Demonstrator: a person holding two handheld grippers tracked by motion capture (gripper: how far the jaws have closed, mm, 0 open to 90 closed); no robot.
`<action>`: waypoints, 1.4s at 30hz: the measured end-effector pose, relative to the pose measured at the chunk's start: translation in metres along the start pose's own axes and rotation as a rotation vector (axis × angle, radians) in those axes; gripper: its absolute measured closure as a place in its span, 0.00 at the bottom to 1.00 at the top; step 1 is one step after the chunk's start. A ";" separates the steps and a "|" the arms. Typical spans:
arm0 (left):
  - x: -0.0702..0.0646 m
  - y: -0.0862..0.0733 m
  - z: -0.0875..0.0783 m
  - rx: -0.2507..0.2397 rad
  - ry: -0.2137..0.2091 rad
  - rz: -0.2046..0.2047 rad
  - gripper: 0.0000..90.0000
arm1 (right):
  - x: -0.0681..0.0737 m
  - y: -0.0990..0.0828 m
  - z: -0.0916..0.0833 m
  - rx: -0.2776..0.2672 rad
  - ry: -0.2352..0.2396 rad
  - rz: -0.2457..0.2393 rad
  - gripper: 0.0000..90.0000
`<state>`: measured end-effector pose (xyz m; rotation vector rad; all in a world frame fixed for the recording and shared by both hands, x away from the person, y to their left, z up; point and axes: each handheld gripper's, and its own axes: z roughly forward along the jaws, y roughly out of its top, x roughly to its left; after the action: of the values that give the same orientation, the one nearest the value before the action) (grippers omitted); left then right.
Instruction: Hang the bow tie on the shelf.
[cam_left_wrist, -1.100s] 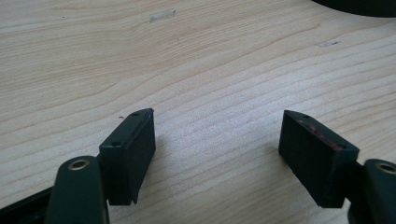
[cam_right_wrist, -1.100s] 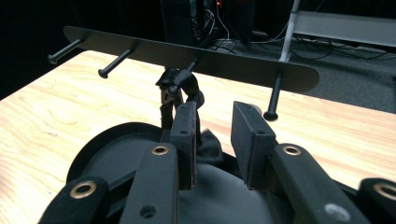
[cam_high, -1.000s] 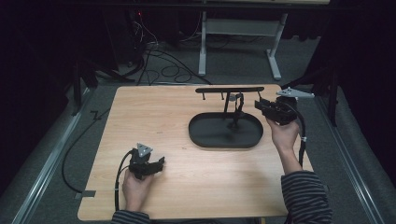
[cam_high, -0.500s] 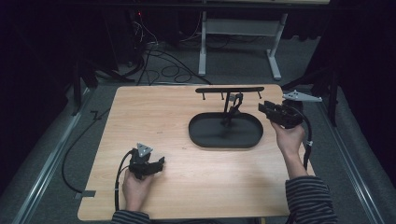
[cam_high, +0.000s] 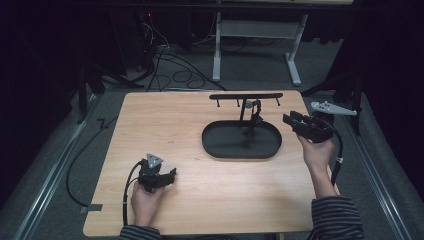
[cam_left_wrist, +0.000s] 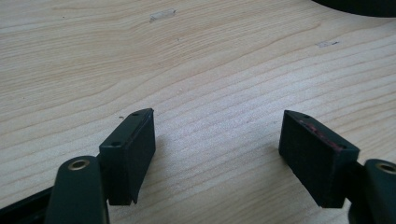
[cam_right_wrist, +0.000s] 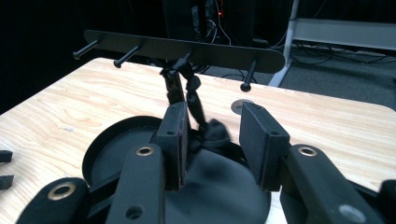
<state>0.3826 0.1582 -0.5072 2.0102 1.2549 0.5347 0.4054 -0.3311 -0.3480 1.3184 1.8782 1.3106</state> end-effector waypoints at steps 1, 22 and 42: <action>0.000 0.000 0.000 0.000 0.000 0.000 0.31 | 0.000 0.000 0.000 0.000 0.000 0.000 0.70; 0.000 0.000 0.000 0.000 0.000 0.000 0.31 | -0.004 -0.021 -0.029 -0.017 -0.004 0.013 0.70; 0.000 0.000 0.000 0.000 0.000 0.000 0.31 | 0.004 -0.042 -0.038 -0.024 0.016 0.029 0.68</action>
<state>0.3826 0.1582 -0.5071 2.0107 1.2547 0.5351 0.3558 -0.3468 -0.3693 1.3319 1.8544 1.3579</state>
